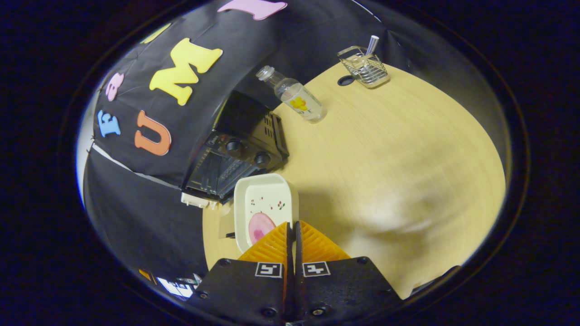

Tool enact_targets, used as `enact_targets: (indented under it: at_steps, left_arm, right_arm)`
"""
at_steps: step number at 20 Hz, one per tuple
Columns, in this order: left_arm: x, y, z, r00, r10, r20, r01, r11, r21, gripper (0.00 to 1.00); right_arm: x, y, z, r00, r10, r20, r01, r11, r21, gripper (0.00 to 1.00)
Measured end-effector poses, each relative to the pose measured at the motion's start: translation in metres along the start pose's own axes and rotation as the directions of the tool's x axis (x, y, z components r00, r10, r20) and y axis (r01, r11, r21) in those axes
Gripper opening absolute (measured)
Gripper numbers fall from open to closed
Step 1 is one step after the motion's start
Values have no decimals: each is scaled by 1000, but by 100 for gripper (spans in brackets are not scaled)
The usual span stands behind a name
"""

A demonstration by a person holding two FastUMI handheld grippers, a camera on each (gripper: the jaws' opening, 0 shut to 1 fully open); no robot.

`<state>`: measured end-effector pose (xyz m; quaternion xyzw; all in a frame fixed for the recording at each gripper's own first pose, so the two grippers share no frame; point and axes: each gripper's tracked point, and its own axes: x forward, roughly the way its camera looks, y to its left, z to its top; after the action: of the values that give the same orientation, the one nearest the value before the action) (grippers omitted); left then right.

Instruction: Open the electric oven with the left hand, put the food in, and close the electric oven.

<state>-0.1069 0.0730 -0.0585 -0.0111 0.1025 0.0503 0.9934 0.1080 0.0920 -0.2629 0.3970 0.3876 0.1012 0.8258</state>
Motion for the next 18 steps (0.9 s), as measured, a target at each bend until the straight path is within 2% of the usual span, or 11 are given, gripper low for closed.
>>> enact_targets:
  at_steps: [2, 3, 4, 6, 9, 13, 14, 15, 16, 17, 18]
  left_arm:
    - [2, 5, 2, 1000, -13, -5, 13, 1000, 15, 97]
    - [4, 8, 1, 1000, -21, -11, 21, 1000, 20, 97]
    - [5, 10, 0, 999, -27, -20, 27, 999, 25, 97]
    - [8, 20, 0, 999, -21, -34, 22, 999, 26, 97]
    - [14, 34, 0, 999, 3, -54, -2, 1000, 23, 97]
    - [20, 55, 3, 996, 66, -66, -64, 997, 35, 96]
    - [21, 57, 3, 995, 79, -67, -77, 996, 34, 96]
    - [22, 59, 4, 994, 90, -67, -88, 996, 36, 96]
    - [23, 60, 4, 993, 99, -69, -97, 995, 37, 96]
    - [24, 61, 3, 992, 108, -73, -105, 994, 38, 96]
    - [25, 62, 1, 990, 114, -80, -111, 993, 37, 97]
  right_arm:
    - [10, 32, -15, 999, 37, 33, -38, 998, 48, 0]
    - [17, 46, -23, 997, 53, 52, -57, 995, 79, 4]
    - [26, 57, -30, 996, 65, 66, -72, 991, 111, 0]
    - [48, 74, -45, 993, 48, 103, -66, 983, 172, 0]
    - [78, 87, -62, 982, 1, 187, -38, 980, 195, 4]
    - [124, 107, -86, 977, -27, 210, -28, 967, 254, 4]
    - [136, 115, -92, 979, -14, 205, -42, 964, 264, 0]
    - [145, 123, -98, 980, 4, 201, -59, 961, 269, 4]
    - [150, 128, -102, 979, 17, 202, -73, 959, 273, 0]
    - [157, 131, -101, 978, 22, 209, -79, 959, 271, 4]
    - [163, 138, -97, 976, 25, 214, -84, 959, 270, 0]
